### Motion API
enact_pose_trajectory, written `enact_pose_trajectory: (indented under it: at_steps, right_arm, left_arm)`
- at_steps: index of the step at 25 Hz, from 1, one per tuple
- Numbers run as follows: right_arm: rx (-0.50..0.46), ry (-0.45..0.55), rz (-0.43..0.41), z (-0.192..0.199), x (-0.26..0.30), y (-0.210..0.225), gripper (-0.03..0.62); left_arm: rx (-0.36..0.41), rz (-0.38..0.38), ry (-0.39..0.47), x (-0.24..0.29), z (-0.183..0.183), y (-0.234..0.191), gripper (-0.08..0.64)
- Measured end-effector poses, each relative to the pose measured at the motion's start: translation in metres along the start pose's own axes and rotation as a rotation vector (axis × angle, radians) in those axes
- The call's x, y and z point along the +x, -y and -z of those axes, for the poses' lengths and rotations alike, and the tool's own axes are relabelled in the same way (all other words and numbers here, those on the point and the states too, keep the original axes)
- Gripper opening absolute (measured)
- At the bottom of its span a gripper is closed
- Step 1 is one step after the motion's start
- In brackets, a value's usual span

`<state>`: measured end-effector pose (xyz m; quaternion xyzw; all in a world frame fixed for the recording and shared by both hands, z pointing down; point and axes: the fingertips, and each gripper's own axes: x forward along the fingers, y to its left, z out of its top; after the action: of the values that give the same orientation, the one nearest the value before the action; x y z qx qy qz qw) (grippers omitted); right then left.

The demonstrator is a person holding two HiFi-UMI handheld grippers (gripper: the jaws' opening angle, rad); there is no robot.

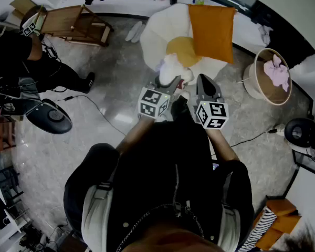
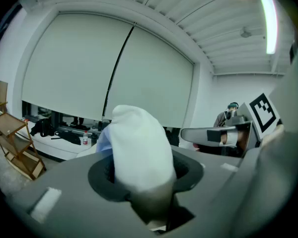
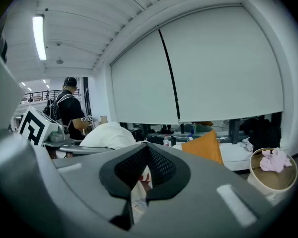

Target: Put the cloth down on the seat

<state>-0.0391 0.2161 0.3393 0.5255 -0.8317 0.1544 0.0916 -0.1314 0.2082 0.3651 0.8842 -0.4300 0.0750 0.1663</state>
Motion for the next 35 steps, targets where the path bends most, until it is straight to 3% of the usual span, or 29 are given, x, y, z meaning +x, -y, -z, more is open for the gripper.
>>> enact_pose_trajectory:
  at_steps: [6, 15, 25, 35]
  right_arm:
    - [0.026, 0.081, 0.015, -0.011, -0.009, 0.004, 0.002]
    - [0.015, 0.054, -0.027, 0.002, -0.028, 0.005, 0.002]
    - [-0.029, 0.045, -0.188, 0.0, -0.036, 0.028, 0.002]
    - [-0.039, 0.001, -0.259, 0.006, -0.067, 0.085, 0.002]
  left_arm:
    - [0.0, 0.005, -0.014, -0.002, 0.003, 0.0, 0.172]
    - [-0.006, -0.011, -0.033, -0.011, 0.019, 0.019, 0.173]
    - [-0.022, -0.145, -0.008, -0.004, 0.02, 0.054, 0.173]
    - [-0.091, -0.268, 0.019, 0.011, 0.021, 0.091, 0.173]
